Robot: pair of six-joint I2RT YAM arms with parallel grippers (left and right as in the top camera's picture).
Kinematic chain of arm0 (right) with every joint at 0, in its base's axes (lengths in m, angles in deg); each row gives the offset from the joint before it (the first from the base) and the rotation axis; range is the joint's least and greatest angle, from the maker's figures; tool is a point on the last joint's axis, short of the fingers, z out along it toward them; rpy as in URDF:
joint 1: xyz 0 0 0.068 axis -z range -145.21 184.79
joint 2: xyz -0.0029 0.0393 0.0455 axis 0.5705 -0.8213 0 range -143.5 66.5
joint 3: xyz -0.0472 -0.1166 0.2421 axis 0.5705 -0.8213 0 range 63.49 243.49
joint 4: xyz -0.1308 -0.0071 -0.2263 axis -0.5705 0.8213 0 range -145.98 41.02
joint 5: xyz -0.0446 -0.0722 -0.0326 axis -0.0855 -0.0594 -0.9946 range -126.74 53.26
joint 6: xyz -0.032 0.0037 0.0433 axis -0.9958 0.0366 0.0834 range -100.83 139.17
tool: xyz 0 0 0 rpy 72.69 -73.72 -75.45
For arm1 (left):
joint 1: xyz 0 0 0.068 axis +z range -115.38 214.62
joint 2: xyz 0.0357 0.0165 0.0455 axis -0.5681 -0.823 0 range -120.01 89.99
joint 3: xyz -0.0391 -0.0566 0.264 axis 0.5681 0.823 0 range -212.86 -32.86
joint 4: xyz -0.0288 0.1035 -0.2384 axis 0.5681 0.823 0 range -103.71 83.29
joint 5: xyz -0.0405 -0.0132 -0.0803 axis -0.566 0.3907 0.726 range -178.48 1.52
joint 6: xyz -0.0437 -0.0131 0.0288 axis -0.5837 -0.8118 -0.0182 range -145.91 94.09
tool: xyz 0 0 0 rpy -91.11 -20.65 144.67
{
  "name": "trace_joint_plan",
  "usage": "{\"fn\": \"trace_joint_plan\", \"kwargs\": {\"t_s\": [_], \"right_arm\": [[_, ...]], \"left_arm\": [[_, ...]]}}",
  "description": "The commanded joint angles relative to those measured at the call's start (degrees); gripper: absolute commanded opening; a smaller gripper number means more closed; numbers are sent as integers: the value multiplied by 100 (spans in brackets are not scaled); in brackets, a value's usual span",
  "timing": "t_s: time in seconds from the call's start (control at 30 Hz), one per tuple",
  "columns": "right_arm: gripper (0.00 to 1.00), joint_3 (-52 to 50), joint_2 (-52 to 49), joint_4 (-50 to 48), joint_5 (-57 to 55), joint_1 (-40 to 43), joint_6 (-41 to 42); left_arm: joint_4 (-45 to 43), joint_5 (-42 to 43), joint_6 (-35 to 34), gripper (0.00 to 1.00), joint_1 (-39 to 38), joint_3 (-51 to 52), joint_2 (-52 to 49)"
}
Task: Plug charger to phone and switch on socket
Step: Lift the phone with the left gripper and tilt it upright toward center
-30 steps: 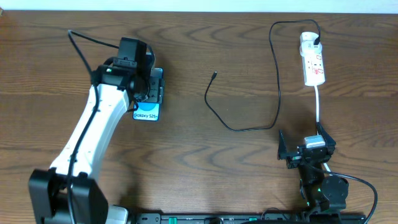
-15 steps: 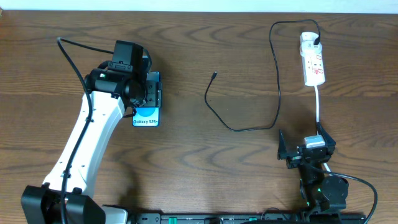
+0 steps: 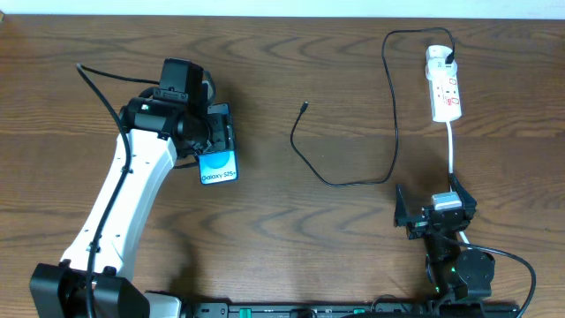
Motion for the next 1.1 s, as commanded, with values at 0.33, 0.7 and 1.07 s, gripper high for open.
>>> {"fn": "trace_joint_plan", "kwargs": {"t_s": [0.33, 0.7, 1.07], "right_arm": [[99, -20, 31, 15, -59, -37, -63], [99, -20, 31, 15, -59, -37, -63], [99, -20, 31, 15, -59, -37, -63]], "left_arm": [[33, 1674, -2892, 49, 9, -24, 144], [33, 2715, -4524, 49, -9, -22, 133], [33, 4861, -4039, 48, -15, -22, 136]]}}
